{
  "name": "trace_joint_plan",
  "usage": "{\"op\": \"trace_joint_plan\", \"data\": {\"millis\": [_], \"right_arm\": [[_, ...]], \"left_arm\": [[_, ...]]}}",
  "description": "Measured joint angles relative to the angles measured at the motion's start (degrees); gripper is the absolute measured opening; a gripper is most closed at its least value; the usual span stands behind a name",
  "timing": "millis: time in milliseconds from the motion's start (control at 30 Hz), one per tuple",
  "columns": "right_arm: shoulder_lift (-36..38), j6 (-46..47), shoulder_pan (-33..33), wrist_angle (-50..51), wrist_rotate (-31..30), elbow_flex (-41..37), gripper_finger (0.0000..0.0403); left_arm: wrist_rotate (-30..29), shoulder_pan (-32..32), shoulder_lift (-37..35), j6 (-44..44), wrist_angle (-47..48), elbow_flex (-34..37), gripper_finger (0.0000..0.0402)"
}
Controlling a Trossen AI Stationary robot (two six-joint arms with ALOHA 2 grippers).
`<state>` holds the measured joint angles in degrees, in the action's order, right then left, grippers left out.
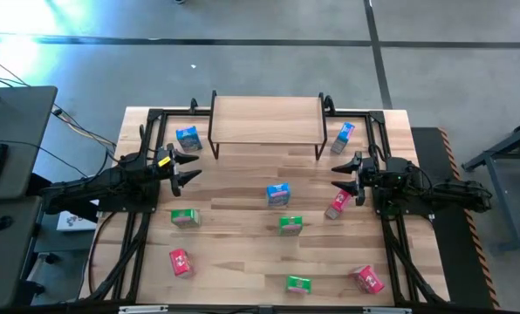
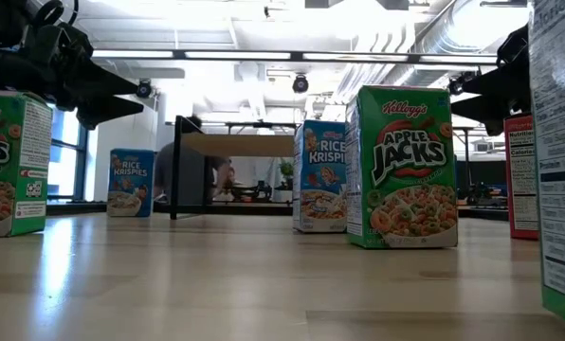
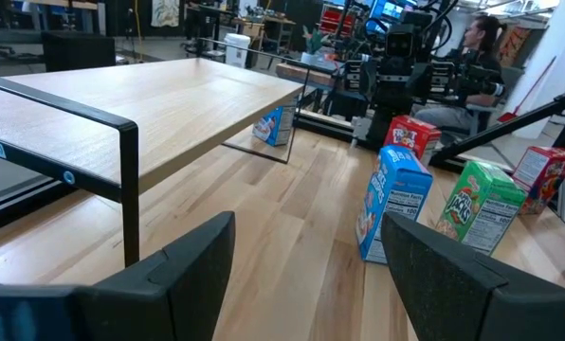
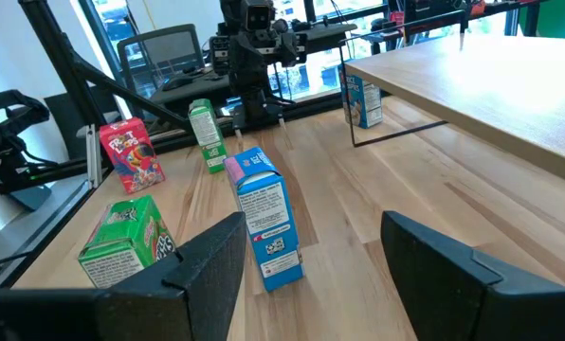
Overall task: Stack cereal on shelf
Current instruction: Put the top left blue cereal box on the shelf
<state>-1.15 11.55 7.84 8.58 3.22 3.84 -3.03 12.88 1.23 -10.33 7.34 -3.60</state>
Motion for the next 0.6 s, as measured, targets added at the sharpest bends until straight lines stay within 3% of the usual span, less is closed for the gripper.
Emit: {"op": "trace_joint_plan", "data": {"millis": [600], "right_arm": [[0.00,-0.02,0.00,-0.02,0.00,0.00,0.0239]], "left_arm": [[-3.82,0.00,-0.02,-3.41,-4.03,-0.02,0.0257]]}}
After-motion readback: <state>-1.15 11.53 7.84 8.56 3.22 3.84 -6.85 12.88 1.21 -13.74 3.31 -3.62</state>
